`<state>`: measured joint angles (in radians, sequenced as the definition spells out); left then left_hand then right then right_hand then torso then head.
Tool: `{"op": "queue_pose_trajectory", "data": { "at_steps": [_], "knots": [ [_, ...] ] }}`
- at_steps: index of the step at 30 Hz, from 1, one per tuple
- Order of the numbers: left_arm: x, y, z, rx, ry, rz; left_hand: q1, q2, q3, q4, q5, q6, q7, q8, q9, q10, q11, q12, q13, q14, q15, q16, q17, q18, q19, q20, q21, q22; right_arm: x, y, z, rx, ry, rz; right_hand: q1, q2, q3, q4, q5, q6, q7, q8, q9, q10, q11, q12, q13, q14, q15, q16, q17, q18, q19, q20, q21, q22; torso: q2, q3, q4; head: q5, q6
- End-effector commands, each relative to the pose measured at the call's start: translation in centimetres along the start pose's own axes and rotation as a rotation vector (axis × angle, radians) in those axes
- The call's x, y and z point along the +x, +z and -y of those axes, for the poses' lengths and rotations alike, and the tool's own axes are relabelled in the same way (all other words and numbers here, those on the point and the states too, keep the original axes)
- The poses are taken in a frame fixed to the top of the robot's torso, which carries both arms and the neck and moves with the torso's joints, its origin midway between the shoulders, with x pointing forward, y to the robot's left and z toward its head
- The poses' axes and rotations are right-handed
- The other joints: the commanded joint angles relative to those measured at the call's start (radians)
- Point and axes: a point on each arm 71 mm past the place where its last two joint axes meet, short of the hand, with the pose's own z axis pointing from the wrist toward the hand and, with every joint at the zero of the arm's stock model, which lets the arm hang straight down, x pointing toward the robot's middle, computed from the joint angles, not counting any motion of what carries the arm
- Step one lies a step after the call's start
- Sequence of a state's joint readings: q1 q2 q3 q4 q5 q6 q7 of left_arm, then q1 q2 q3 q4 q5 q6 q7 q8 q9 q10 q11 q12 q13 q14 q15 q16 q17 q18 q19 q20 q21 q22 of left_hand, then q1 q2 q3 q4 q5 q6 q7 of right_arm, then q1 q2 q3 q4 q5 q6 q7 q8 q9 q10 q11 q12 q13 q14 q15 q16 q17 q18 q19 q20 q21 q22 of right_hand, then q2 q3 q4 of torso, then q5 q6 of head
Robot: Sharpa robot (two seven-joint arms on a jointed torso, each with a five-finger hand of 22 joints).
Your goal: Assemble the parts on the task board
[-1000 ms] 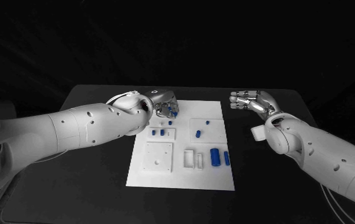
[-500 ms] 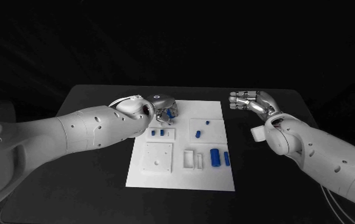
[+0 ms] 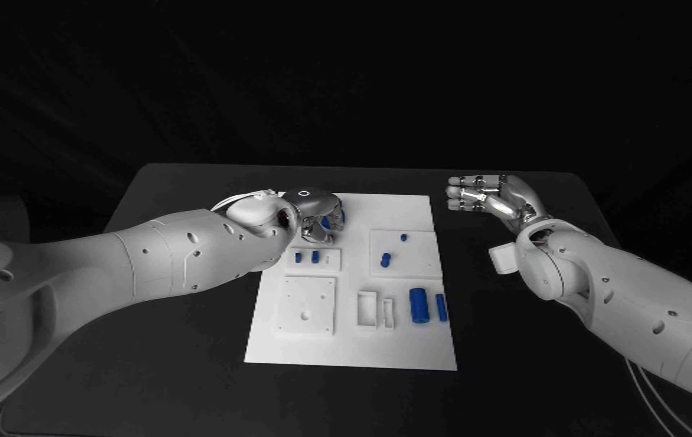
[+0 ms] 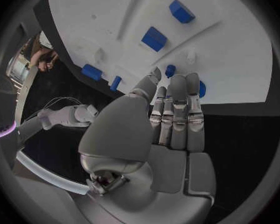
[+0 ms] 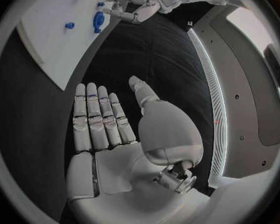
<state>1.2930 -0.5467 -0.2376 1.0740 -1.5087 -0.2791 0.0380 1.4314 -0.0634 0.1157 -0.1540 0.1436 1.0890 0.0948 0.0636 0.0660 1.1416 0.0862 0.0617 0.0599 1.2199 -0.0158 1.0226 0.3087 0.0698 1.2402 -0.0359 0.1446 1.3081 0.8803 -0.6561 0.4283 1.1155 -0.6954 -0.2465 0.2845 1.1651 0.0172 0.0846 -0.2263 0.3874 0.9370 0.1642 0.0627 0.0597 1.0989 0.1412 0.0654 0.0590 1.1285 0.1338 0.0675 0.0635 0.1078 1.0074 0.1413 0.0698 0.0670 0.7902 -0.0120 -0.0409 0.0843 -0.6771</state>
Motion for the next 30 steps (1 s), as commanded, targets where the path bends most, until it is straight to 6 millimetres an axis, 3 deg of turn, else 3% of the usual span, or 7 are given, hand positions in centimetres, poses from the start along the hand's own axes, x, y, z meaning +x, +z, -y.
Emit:
{"op": "queue_pose_trajectory", "data": {
  "at_steps": [1,17,30],
  "knots": [
    [0.0,0.2,0.0,0.004,0.023,0.006,0.006,-0.004,0.012,0.0,0.007,0.004,0.009,-0.001,-0.001,-0.008,-0.001,-0.003,-0.001,-0.004,0.001,0.007,-0.009,0.016,-0.008,0.003,0.009,0.023,0.2,0.0,-0.1,-0.014,0.004,-0.018,-0.001,0.003,0.005,-0.005,0.005,-0.007,-0.002,-0.004,-0.001,-0.008,0.0,-0.004,-0.001,-0.007,0.001,-0.004,-0.002,-0.001,-0.007,0.002,0.002,-0.001,0.0,0.0005,-0.0001,0.003,0.001],
    [1.0,0.2,-0.3,-0.006,0.023,-0.028,-0.021,0.01,0.092,-0.021,0.015,0.035,0.007,-0.002,-0.001,0.054,-0.016,-0.004,-0.002,0.028,-0.008,0.051,-0.02,0.023,-0.016,-0.006,0.11,0.023,0.3,0.0,-0.3,-0.016,0.003,-0.025,-0.003,0.002,0.009,-0.004,0.005,-0.005,-0.002,-0.004,-0.001,-0.008,0.0,-0.004,-0.001,-0.008,0.001,-0.004,-0.001,-0.001,-0.007,0.002,0.003,-0.001,0.0,0.0012,0.0,-0.004,-0.002],
    [1.7,0.2,-0.6,-0.018,0.02,-0.046,-0.026,0.013,0.108,-0.023,0.015,0.039,0.009,-0.002,-0.001,0.06,-0.016,-0.004,-0.002,0.033,-0.007,0.057,-0.021,0.027,-0.029,-0.005,0.151,0.022,0.4,0.0,-0.3,-0.018,0.004,-0.026,-0.004,0.002,0.011,-0.005,0.005,-0.005,-0.001,-0.004,-0.001,-0.008,0.0,-0.004,-0.001,-0.008,0.0,-0.004,-0.002,-0.001,-0.007,0.002,0.003,-0.001,0.001,-0.0001,-0.0007,-0.004,0.0]
  ]
}}
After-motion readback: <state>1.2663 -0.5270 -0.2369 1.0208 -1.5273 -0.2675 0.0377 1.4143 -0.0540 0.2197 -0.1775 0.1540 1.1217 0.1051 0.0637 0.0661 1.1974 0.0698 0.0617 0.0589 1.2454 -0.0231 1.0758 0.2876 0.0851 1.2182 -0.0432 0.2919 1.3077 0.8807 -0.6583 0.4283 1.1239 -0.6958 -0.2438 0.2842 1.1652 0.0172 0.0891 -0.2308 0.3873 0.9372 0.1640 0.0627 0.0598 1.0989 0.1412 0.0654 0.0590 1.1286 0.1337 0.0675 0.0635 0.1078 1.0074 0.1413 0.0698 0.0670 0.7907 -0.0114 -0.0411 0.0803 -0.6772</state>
